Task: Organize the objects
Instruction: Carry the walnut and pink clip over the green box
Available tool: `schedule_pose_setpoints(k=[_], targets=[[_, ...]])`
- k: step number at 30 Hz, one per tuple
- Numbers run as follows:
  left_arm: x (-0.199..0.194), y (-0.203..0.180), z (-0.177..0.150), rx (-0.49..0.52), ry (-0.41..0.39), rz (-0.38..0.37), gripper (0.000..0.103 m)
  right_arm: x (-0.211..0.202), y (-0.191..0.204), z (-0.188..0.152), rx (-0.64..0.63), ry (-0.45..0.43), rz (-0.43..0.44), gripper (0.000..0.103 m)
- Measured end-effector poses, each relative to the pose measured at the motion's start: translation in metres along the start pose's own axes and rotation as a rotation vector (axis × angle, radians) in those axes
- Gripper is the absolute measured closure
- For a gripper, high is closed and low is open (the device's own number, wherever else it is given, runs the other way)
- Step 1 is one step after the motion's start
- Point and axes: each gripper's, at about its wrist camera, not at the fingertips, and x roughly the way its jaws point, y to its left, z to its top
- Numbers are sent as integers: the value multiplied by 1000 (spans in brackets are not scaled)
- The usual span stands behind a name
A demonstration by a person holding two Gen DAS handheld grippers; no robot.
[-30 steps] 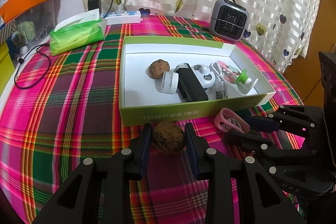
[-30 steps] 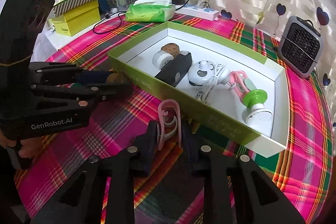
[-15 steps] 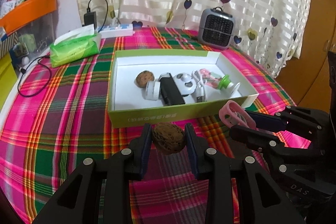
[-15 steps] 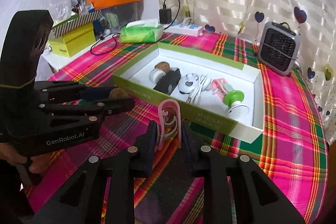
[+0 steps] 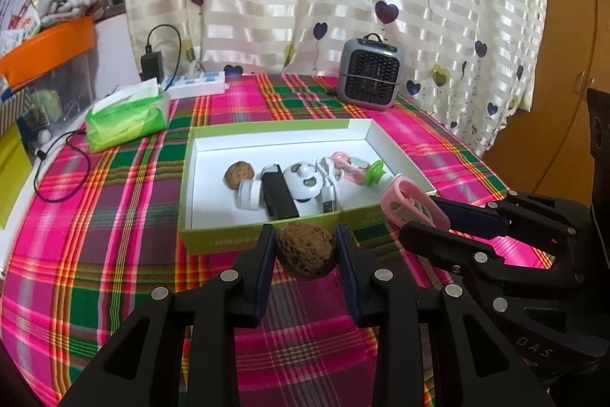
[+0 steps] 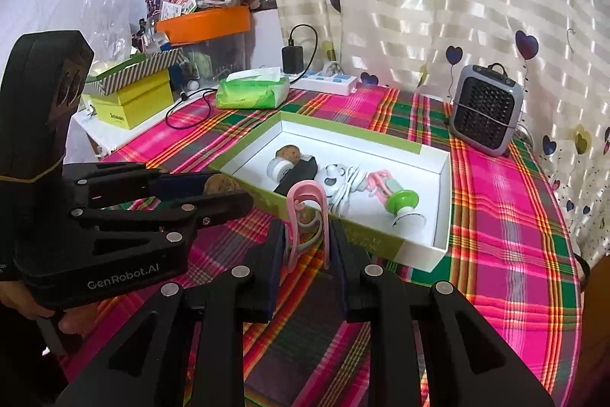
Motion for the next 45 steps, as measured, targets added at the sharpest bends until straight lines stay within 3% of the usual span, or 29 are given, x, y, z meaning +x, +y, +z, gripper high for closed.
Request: schedule_pose_setpoints(k=[14, 45], targets=[[3, 0, 5, 4, 0, 4, 73, 8, -3, 8, -6, 4, -3, 79], [57, 0, 37, 46, 26, -1, 73, 49, -40, 27, 28, 49, -38, 79]])
